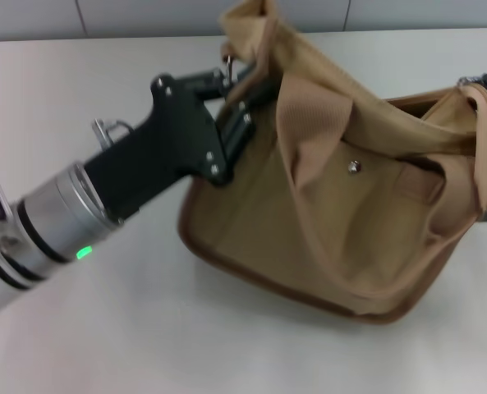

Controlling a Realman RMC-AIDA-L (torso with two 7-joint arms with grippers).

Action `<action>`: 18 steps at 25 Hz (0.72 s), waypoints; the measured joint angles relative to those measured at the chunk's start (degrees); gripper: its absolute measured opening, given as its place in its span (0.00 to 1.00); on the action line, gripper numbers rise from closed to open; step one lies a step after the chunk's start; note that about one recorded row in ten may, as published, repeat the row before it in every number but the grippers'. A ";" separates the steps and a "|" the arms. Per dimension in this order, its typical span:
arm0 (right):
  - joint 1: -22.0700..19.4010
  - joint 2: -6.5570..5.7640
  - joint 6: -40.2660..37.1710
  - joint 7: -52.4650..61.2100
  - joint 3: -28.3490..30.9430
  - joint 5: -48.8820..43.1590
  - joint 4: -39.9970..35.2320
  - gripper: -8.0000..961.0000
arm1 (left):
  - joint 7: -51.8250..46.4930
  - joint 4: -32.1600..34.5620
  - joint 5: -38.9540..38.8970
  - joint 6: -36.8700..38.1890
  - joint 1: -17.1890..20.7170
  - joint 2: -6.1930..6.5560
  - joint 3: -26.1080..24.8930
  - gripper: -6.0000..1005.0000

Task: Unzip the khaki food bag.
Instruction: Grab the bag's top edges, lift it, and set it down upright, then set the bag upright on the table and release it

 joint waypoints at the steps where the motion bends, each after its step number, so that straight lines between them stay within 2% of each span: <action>1: 0.44 -0.02 0.62 1.16 -0.23 -0.13 -0.57 0.13 | 0.90 0.14 -1.26 -0.31 0.75 0.00 2.14 0.13; 2: 1.08 -0.03 1.51 3.42 -0.96 -0.72 -1.58 0.13 | 1.93 0.44 -2.19 -0.17 1.97 -0.01 4.04 0.13; 4: 1.31 -0.06 1.86 4.33 -1.57 -1.11 -1.94 0.13 | 2.20 0.51 -2.33 0.09 2.78 0.02 4.54 0.14; 5: 1.21 -0.06 2.28 5.12 -2.37 -1.55 -2.19 0.14 | 2.01 0.42 -2.34 0.51 4.01 0.12 4.70 0.14; 12: -0.70 -0.01 3.12 6.21 -1.41 -1.40 -2.06 0.15 | 1.31 -0.21 -1.15 0.89 6.33 0.64 4.86 0.17; 16: -1.67 -0.02 2.71 6.56 0.53 -0.41 -2.02 0.16 | 0.97 -0.55 -0.28 2.56 7.23 1.73 4.70 0.25; 17: -2.37 -0.03 2.50 6.61 2.33 1.17 -1.56 0.17 | 0.55 -1.36 0.17 4.68 7.60 2.48 3.94 0.27; 18: -2.37 -0.03 2.50 6.61 2.33 1.17 -1.56 0.21 | 0.55 -1.36 0.17 4.68 7.60 2.48 3.94 0.29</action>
